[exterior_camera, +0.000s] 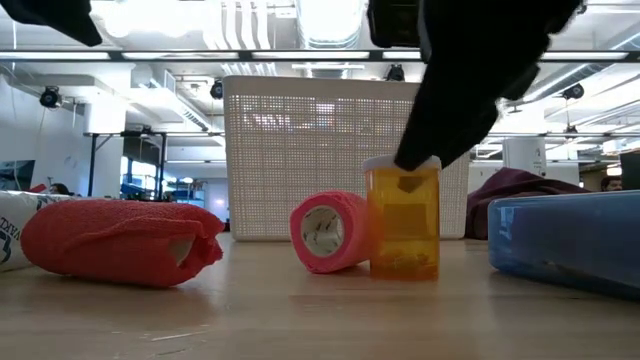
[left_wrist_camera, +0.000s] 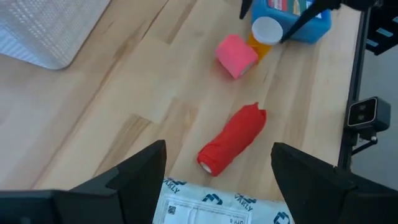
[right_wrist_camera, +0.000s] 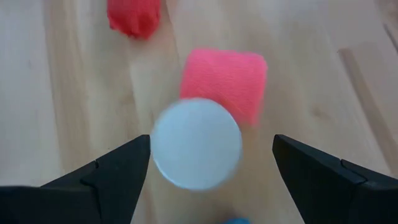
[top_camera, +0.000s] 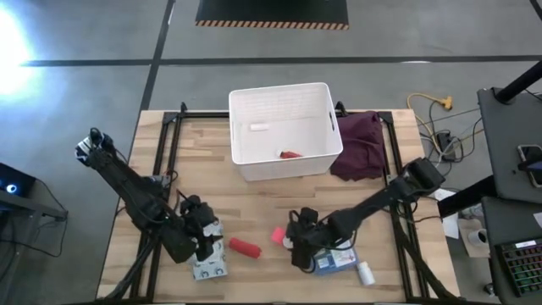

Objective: Pick & place medical supplies in basket/bin
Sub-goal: Put the orange pill bottle into the white bin

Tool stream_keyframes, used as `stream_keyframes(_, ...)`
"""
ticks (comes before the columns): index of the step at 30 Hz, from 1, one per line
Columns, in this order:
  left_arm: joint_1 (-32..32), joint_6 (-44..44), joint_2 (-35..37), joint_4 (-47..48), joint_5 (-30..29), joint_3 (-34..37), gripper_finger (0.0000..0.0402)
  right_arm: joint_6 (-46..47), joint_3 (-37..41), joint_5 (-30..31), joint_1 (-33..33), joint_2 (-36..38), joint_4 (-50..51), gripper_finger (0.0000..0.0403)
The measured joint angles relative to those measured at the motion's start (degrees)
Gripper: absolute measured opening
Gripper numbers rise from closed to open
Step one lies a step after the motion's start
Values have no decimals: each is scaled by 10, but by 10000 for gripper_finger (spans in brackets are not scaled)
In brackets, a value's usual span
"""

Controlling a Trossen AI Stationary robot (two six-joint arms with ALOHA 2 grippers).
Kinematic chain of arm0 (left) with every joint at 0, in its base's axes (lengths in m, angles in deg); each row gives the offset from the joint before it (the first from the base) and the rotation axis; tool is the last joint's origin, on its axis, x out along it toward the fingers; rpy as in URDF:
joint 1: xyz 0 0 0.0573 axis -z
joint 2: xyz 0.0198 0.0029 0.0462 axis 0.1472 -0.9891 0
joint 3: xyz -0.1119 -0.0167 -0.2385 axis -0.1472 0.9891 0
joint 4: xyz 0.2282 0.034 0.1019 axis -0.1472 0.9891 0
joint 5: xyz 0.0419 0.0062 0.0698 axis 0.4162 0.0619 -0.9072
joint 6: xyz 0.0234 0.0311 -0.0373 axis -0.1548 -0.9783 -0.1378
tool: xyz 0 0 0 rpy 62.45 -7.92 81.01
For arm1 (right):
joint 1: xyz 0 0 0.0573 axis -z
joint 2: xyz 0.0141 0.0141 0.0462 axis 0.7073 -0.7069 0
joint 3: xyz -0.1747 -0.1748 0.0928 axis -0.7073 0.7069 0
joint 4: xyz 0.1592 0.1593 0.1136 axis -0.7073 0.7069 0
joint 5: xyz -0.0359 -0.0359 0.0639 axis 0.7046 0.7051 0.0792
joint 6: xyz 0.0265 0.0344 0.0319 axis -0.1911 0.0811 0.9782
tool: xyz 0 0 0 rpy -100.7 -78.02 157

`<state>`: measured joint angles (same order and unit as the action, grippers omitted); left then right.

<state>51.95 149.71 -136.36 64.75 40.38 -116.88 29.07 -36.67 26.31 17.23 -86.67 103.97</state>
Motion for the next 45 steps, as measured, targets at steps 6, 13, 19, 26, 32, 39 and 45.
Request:
stream_keyframes(6,0,0,26,0,-1,9,269,9,-5,-9,1,-42,-46,329)
stream_keyframes(13,0,0,28,0,-1,10,269,1,-16,-7,1,-48,-16,329)
stream_keyframes(19,0,12,28,0,-1,21,269,-7,-8,-31,11,-51,-15,322)
stream_keyframes(26,0,17,28,0,-1,23,269,-20,-7,-33,28,-50,-12,266)
stream_keyframes(32,0,19,28,0,-1,26,269,-25,-7,-37,32,-38,6,198)
stream_keyframes(39,0,19,28,0,-1,28,269,-29,-25,-32,37,13,117,177)
stream_keyframes(45,0,17,28,0,-14,29,269,1,-104,41,41,109,206,191)
